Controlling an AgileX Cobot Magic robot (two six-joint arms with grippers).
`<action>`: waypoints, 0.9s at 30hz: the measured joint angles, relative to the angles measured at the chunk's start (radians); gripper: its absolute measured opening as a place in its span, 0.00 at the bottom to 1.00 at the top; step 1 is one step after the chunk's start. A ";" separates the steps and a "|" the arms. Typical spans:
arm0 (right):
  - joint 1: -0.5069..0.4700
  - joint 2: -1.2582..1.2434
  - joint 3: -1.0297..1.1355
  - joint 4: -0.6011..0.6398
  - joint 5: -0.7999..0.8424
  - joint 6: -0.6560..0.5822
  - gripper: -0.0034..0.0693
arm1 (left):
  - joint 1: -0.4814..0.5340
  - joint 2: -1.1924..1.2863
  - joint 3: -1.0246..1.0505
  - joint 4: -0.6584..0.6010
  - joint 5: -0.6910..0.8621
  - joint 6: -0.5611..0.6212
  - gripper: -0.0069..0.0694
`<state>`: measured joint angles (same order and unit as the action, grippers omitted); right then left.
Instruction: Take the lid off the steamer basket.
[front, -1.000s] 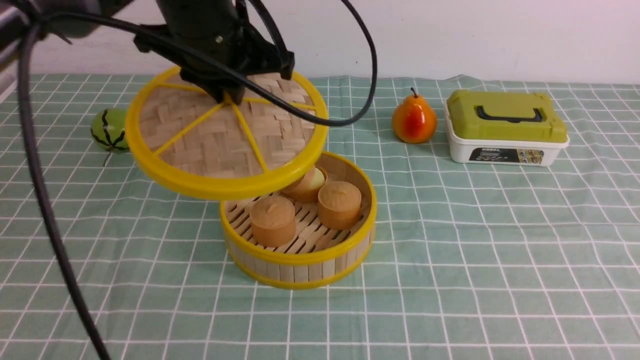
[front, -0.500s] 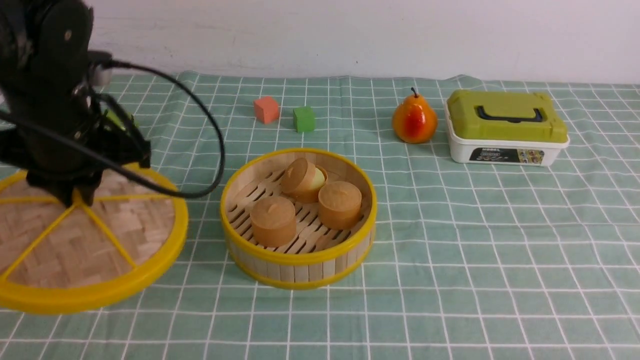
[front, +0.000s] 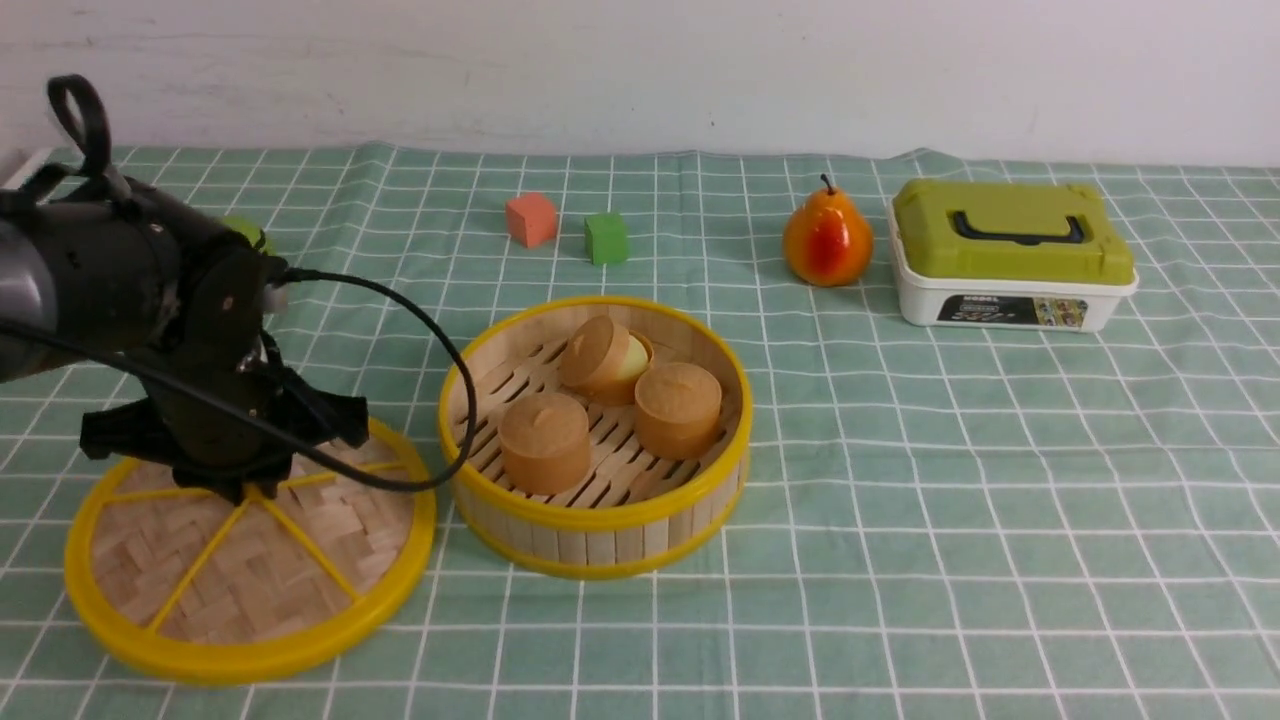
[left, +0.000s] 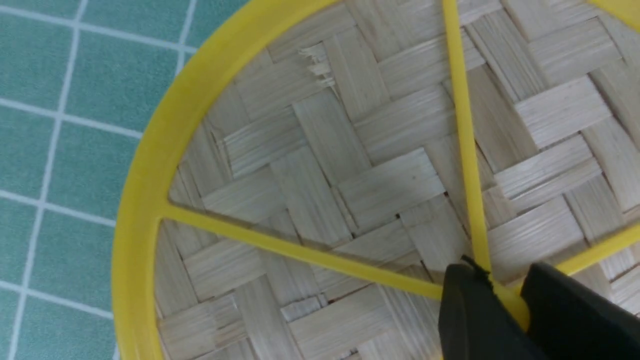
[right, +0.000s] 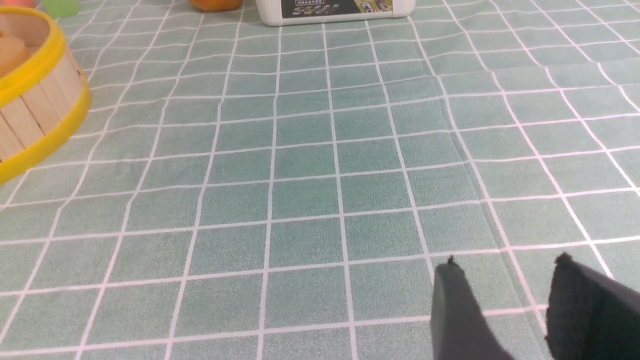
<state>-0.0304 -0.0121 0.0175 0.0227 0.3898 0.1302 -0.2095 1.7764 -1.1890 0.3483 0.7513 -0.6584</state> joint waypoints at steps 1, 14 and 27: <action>0.000 0.000 0.000 0.000 0.000 0.000 0.38 | 0.000 0.011 0.000 -0.002 0.000 -0.009 0.24; 0.000 0.000 0.000 0.000 0.000 0.000 0.38 | 0.000 0.002 -0.053 -0.038 0.093 -0.040 0.42; 0.000 0.000 0.000 0.000 0.000 0.000 0.38 | -0.001 -0.623 -0.061 -0.253 0.256 0.297 0.07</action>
<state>-0.0304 -0.0121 0.0175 0.0227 0.3898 0.1302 -0.2105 1.1532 -1.2497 0.0954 1.0069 -0.3619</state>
